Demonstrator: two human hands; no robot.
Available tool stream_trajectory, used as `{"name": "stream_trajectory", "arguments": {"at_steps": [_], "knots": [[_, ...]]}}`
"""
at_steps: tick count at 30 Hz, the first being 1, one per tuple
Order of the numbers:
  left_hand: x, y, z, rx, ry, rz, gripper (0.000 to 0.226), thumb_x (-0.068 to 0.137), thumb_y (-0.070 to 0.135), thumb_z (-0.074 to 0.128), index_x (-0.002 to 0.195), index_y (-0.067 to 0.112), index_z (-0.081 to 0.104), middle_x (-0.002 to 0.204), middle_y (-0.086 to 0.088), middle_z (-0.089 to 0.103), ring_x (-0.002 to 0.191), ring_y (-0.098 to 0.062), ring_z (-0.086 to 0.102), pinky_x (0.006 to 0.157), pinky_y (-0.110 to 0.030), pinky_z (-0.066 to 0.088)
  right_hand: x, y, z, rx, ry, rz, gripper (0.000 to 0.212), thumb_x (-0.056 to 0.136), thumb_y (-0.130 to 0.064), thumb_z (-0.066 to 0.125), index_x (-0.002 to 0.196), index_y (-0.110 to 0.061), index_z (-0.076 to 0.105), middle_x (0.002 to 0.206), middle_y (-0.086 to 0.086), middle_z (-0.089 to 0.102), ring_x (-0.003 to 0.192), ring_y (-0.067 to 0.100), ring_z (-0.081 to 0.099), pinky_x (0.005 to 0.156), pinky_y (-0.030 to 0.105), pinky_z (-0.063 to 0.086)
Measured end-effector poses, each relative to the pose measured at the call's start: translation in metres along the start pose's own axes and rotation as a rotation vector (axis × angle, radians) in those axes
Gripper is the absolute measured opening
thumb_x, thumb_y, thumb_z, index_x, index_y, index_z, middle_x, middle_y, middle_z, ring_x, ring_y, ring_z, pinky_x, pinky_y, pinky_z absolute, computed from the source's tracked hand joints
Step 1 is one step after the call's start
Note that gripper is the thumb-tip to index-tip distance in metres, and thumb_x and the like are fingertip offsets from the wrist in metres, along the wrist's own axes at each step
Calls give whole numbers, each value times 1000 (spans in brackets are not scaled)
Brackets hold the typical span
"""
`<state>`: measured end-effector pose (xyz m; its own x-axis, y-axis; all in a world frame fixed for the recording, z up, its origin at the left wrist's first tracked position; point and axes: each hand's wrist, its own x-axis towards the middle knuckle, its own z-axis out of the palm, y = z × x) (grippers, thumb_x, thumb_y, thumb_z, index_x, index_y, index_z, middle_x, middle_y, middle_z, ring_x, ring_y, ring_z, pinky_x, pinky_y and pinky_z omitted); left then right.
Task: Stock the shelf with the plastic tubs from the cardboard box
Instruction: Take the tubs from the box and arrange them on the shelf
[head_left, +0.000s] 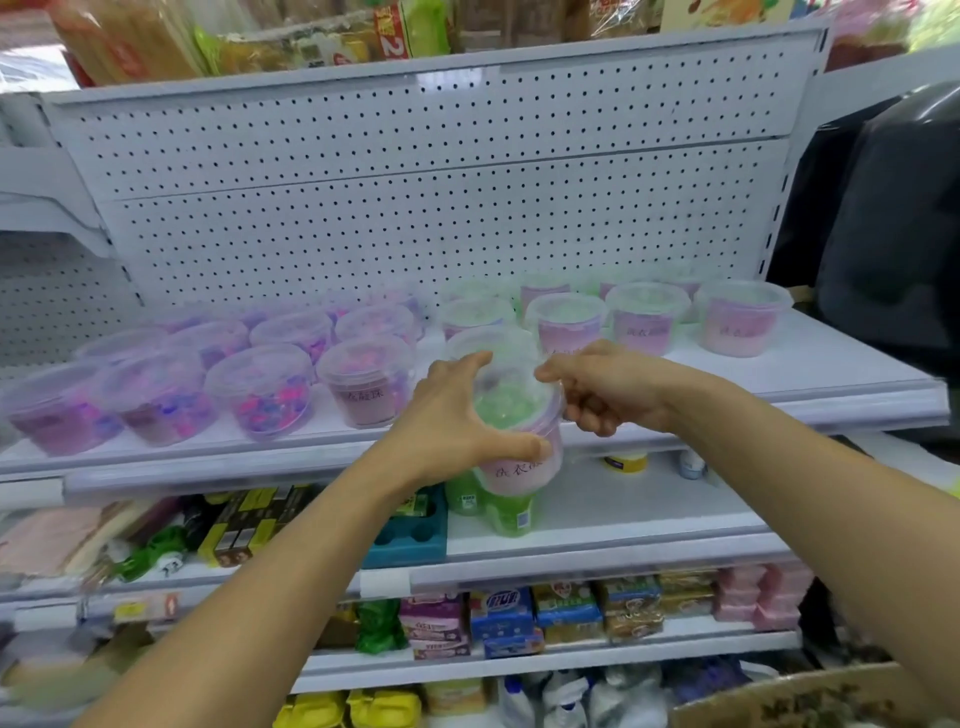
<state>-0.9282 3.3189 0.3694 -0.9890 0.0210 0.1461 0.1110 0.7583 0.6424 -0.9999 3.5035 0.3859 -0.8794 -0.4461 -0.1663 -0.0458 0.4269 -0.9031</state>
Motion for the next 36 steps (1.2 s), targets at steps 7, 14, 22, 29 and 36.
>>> {"name": "stream_trajectory", "arguments": {"at_steps": [7, 14, 22, 29, 36], "knots": [[45, -3, -21, -63, 245, 91, 58, 84, 55, 61, 134, 26, 52, 136, 3, 52, 120, -11, 47, 94, -27, 34, -9, 16, -37, 150, 265, 63, 25, 90, -27, 56, 78, -5, 54, 53, 9, 52, 40, 18, 41, 37, 21, 33], [72, -34, 6, 294, 193, 200, 37, 89, 42, 62, 121, 23, 63, 122, 1, 59, 116, -19, 52, 90, -36, 45, 6, 30, -53, 278, 463, 140, 23, 91, -27, 55, 82, -7, 50, 65, 13, 54, 46, 21, 48, 40, 24, 43], [80, -32, 16, 392, 332, 188, 19, 91, 32, 60, 106, 21, 61, 109, 3, 58, 106, -18, 51, 70, -31, 41, 35, 37, -56, 383, 485, 200, 24, 93, -26, 56, 90, -3, 50, 67, 14, 54, 51, 22, 51, 37, 21, 47], [81, -32, 15, 387, 329, 181, 18, 93, 30, 58, 107, 20, 61, 110, 2, 58, 105, -19, 50, 68, -31, 39, 53, 38, -57, 363, 494, 219, 24, 93, -26, 57, 86, -4, 50, 69, 14, 55, 51, 23, 53, 39, 22, 50], [83, -35, 17, 391, 342, 179, 17, 92, 30, 58, 106, 20, 61, 110, 2, 58, 107, -19, 50, 68, -33, 43, 55, 43, -60, 358, 498, 237, 23, 93, -25, 56, 90, -4, 49, 68, 14, 54, 50, 22, 52, 39, 22, 49]]}}
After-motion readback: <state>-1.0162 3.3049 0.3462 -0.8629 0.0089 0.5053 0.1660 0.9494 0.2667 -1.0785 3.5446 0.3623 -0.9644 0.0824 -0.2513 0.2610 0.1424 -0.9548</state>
